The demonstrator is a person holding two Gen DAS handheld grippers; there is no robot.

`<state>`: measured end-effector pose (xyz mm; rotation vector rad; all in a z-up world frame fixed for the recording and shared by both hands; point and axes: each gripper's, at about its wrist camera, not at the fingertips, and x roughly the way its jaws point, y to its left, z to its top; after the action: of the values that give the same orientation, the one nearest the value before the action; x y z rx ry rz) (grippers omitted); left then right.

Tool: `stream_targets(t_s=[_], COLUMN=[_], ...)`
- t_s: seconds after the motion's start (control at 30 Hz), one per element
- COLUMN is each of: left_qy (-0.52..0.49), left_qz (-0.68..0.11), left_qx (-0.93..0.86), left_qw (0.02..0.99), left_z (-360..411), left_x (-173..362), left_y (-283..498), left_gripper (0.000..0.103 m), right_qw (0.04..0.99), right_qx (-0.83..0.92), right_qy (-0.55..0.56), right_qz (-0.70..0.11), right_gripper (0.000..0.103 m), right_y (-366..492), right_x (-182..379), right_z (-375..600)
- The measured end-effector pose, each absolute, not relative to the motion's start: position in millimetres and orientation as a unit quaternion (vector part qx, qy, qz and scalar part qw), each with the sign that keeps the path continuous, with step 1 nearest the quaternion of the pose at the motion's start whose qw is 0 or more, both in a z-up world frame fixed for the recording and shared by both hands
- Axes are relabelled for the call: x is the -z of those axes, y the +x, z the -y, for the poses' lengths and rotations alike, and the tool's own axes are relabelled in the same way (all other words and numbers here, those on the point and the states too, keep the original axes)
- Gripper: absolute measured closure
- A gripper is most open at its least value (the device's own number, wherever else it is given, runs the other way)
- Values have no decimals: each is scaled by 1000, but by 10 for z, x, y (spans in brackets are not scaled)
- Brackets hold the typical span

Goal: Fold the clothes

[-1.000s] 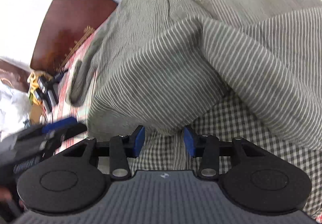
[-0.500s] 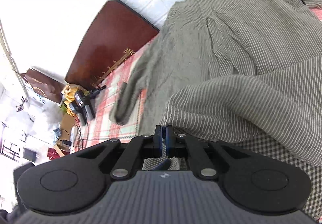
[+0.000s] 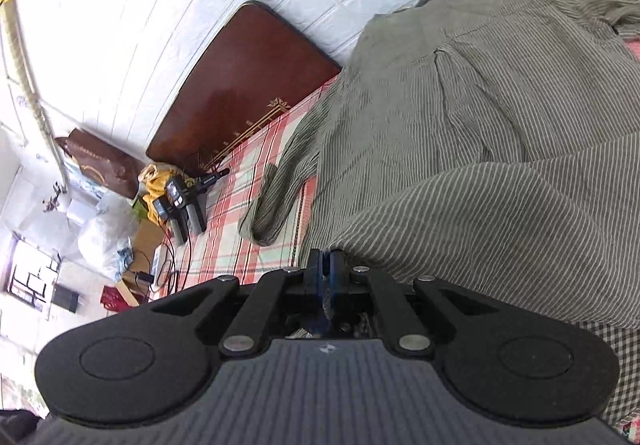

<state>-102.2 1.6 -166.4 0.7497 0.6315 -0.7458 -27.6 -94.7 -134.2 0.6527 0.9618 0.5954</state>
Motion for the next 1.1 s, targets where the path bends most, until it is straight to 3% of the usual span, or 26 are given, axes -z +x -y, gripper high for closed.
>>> stream_targets(t_s=[0.1, 0.2, 0.4, 0.53, 0.7, 0.77, 0.8, 0.83, 1.1], left_qy=[340, 326, 314, 315, 303, 295, 291, 287, 265], left_qz=[-293, -292, -294, -295, -295, -293, -292, -290, -284], left_qx=[352, 353, 344, 337, 339, 341, 342, 343, 345], left_qw=[821, 827, 835, 837, 841, 843, 844, 846, 855], left_z=[-137, -258, -376, -381, -382, -373, -369, -371, -372], left_x=[1520, 1365, 1241, 1220, 1113, 1040, 1004, 971, 798], left_y=[-1022, -1029, -1052, -1047, -1005, -983, -972, -961, -933], left_gripper=[103, 103, 103, 103, 103, 103, 103, 103, 103], right_qw=[801, 808, 820, 857, 870, 874, 875, 876, 861], right_qx=[-270, -260, -220, -176, -187, -188, -189, -192, -212], right_qy=[282, 258, 214, 59, -53, -79, -93, -108, -235], right_qz=[-454, -462, -483, -480, -453, -440, -435, -429, -398], right_gripper=[94, 83, 78, 76, 76, 67, 56, 54, 55], right_y=[-407, -554, -853, -1028, -1087, -1074, -1063, -1059, -1141], right_x=[1360, 1389, 1521, 1677, 1751, 1769, 1788, 1808, 2033], right_z=[1020, 1104, 1282, 1143, 903, 819, 770, 720, 426])
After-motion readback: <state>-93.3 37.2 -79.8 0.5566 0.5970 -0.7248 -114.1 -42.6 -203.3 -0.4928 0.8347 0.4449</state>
